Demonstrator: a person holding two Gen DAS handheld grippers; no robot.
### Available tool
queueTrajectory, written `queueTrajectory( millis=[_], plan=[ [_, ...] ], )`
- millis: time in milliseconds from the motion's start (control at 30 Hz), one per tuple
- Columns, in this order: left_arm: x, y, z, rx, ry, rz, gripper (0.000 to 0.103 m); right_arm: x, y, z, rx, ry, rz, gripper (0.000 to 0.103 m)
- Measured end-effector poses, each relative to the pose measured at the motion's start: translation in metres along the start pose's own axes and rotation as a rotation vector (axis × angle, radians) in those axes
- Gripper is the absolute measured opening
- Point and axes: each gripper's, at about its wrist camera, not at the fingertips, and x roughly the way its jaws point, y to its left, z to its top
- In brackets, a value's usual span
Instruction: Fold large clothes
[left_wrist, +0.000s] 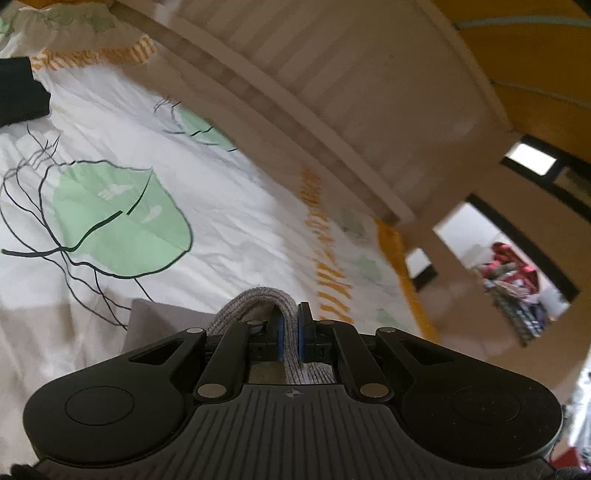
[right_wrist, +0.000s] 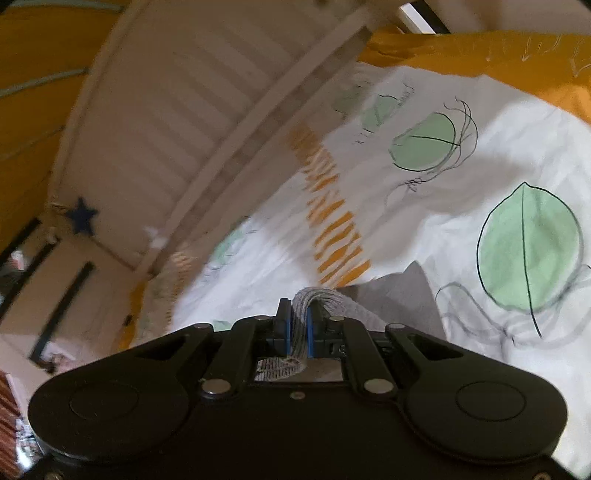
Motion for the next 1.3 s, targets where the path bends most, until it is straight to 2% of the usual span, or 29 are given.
queueTrajectory(
  millis=[167, 300, 333, 367, 400, 433, 467, 500, 533, 567, 667, 767, 900, 1000, 1100, 1167, 1200, 1267, 1300],
  plan=[
    [0.037, 0.025, -0.014, 0.013, 0.033, 0.074, 0.008, 0.048, -0.024, 0.001, 0.014, 0.015, -0.048, 0.016],
    [0.048, 0.036, -0.015, -0.023, 0.037, 0.08, 0.012, 0.063, -0.032, -0.002, 0.013, 0.026, -0.068, 0.021],
    [0.049, 0.037, -0.015, -0.026, 0.038, 0.074, 0.02, 0.064, -0.032, -0.003, 0.002, 0.022, -0.067, 0.023],
    [0.05, 0.037, -0.013, -0.026, 0.046, 0.067, 0.036, 0.065, -0.03, -0.003, -0.023, 0.015, -0.074, 0.023],
    [0.05, 0.037, -0.012, -0.026, 0.054, 0.057, 0.045, 0.066, -0.028, -0.004, -0.054, 0.013, -0.083, 0.024],
    [0.052, 0.036, -0.011, -0.023, 0.049, 0.052, 0.066, 0.067, -0.027, -0.004, -0.074, 0.017, -0.086, 0.025],
    [0.048, 0.033, -0.011, -0.012, 0.026, 0.049, 0.079, 0.068, -0.026, -0.004, -0.087, 0.021, -0.081, 0.033],
    [0.046, 0.031, -0.009, 0.005, 0.001, 0.049, 0.08, 0.068, -0.026, -0.004, -0.095, 0.018, -0.073, 0.052],
    [0.043, 0.027, -0.009, 0.028, -0.018, 0.054, 0.08, 0.067, -0.025, -0.004, -0.102, 0.009, -0.072, 0.061],
    [0.038, 0.022, -0.008, 0.061, -0.033, 0.064, 0.08, 0.065, -0.022, -0.004, -0.114, -0.005, -0.069, 0.079],
    [0.035, 0.004, -0.009, 0.15, -0.048, 0.081, 0.081, 0.057, -0.008, -0.004, -0.2, -0.058, -0.074, 0.08],
    [0.041, -0.021, -0.02, 0.287, 0.009, 0.081, 0.085, 0.054, 0.018, -0.013, -0.382, -0.082, -0.1, 0.08],
    [0.058, -0.042, -0.047, 0.484, 0.096, 0.089, 0.085, 0.068, 0.05, -0.043, -0.642, -0.004, -0.122, 0.081],
    [0.07, -0.036, -0.064, 0.536, 0.175, 0.141, 0.085, 0.083, 0.058, -0.067, -0.765, 0.081, -0.153, 0.081],
    [0.081, -0.013, -0.071, 0.542, 0.245, 0.258, 0.085, 0.097, 0.049, -0.078, -0.808, 0.154, -0.241, 0.08],
    [0.079, 0.0, -0.069, 0.506, 0.24, 0.251, 0.087, 0.101, 0.04, -0.076, -0.81, 0.17, -0.329, 0.081],
    [0.077, 0.003, -0.067, 0.484, 0.24, 0.245, 0.087, 0.103, 0.03, -0.07, -0.764, 0.186, -0.36, 0.088],
    [0.076, 0.0, -0.068, 0.507, 0.246, 0.254, 0.087, 0.101, 0.004, -0.053, -0.587, 0.216, -0.349, 0.095],
    [0.076, -0.003, -0.069, 0.521, 0.245, 0.258, 0.087, 0.099, -0.006, -0.047, -0.511, 0.228, -0.333, 0.095]
  ],
)
